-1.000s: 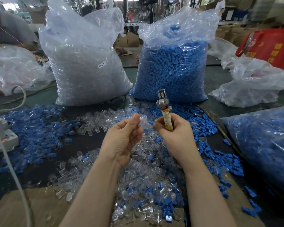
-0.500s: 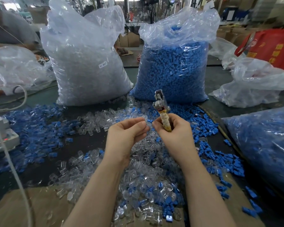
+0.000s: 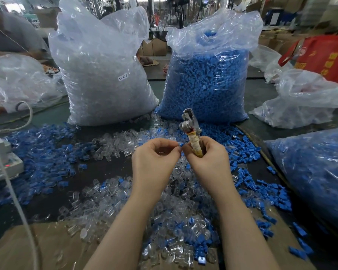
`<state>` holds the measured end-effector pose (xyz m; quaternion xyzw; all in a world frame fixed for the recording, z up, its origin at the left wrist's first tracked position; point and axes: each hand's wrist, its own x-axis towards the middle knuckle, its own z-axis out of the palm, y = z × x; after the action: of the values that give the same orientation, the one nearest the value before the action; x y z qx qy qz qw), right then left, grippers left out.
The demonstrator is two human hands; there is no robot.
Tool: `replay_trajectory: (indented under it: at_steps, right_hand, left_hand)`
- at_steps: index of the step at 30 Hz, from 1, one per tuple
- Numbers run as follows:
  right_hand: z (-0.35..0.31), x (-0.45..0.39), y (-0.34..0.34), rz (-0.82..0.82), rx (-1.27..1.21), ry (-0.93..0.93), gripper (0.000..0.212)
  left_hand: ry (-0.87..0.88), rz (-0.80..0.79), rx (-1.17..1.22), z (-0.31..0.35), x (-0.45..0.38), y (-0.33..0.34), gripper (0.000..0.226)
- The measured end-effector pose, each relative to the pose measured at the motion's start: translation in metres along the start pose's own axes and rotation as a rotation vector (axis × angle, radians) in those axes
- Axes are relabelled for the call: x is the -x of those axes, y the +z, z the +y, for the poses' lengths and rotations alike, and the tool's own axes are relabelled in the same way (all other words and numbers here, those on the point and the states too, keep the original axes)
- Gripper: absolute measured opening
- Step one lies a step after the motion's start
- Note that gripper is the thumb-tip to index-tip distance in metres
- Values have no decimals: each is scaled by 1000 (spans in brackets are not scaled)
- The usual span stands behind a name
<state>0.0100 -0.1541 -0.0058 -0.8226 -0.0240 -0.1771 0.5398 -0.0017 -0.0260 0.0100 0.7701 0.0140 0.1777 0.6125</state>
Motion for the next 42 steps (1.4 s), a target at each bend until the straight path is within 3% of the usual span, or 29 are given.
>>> replay_trajectory:
  at_steps: [22,26,29,30,33,42]
  right_hand:
    - [-2,2,1,-141,-124,42,11]
    - [-2,2,-3,-145,-134,75,21]
    - [2,1,-8,-196,-111,77,4]
    - [3,1,-10,-221,-89,69,9]
    - [3,2,-12,-279,-20,62,26]
    - [4,3,-12,-398,-8,76,17]
  left_hand:
    - [-3,22,-1,-5,-1,-2,9]
    - [-91,21,219,-5,-5,-3,9]
    - [-110,16,339,-4,-7,-5,9]
    - [-109,23,362,-4,-7,-5,9]
    - [-80,41,372,-4,-8,-5,10]
    - [-16,56,349,-3,-8,-8,9]
